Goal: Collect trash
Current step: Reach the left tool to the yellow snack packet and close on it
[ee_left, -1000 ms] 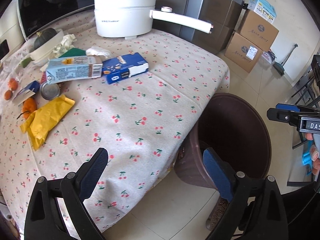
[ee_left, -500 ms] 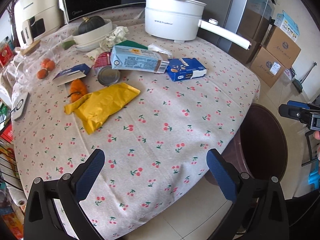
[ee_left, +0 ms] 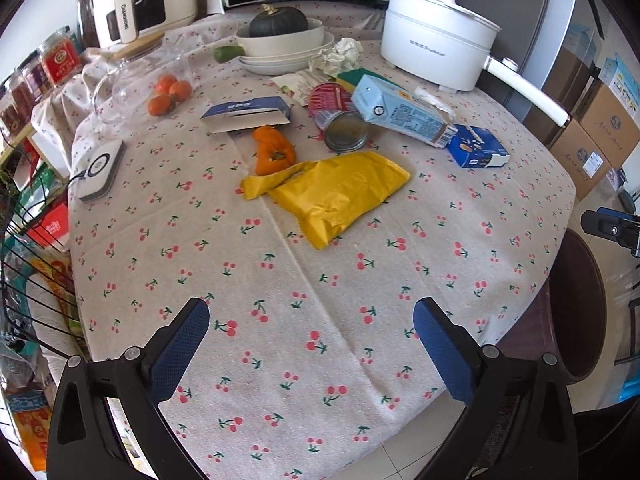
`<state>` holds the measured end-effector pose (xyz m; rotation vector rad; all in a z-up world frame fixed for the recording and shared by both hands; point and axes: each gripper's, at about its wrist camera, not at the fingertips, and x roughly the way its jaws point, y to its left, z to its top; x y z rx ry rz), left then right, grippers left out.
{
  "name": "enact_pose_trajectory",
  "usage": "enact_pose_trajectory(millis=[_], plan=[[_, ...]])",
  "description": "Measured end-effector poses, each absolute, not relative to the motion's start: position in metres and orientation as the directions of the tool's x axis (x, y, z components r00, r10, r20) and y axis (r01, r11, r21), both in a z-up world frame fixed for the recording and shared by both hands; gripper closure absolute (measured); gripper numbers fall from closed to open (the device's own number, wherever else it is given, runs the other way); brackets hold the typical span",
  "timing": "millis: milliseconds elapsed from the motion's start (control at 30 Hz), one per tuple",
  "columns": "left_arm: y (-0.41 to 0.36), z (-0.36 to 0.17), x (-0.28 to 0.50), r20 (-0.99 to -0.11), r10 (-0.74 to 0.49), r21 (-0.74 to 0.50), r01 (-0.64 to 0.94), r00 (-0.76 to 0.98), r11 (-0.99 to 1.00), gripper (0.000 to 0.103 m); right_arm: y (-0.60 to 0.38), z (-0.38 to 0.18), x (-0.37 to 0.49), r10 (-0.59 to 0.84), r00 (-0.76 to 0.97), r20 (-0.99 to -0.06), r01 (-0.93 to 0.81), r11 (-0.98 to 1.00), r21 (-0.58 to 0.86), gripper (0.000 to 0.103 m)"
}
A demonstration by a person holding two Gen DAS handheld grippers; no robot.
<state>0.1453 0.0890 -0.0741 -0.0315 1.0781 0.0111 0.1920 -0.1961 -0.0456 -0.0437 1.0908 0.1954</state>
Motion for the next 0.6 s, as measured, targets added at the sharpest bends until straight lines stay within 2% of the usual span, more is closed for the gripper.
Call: enact_pose_trajectory(millis=[133, 267, 467, 600], plan=[[0.107, -0.082, 0.157, -0.891, 0.031, -0.004, -0.075, 0.453, 0.997, 0.0, -0.189, -0.054, 0.203, 0.122, 0.429, -0.895, -0.178, 0.983, 0.048, 0.015], [0.102, -0.087, 0.181, -0.889, -0.004, -0.023, -0.034, 0.458, 0.999, 0.0, -0.191, -0.063, 0.216, 0.104, 0.411, -0.906, -0.151, 0.987, 0.045, 0.015], [0.064, -0.089, 0.234, -0.858, -0.004, 0.135, 0.233, 0.514, 0.963, 0.0, -0.2, -0.073, 0.235, 0.098, 0.387, -0.917, -0.105, 0.993, 0.062, 0.015], [0.052, -0.106, 0.263, -0.885, -0.033, 0.165, 0.379, 0.464, 0.911, 0.001, -0.206, -0.076, 0.244, 0.081, 0.388, -0.918, -0.11, 0.993, 0.041, 0.015]])
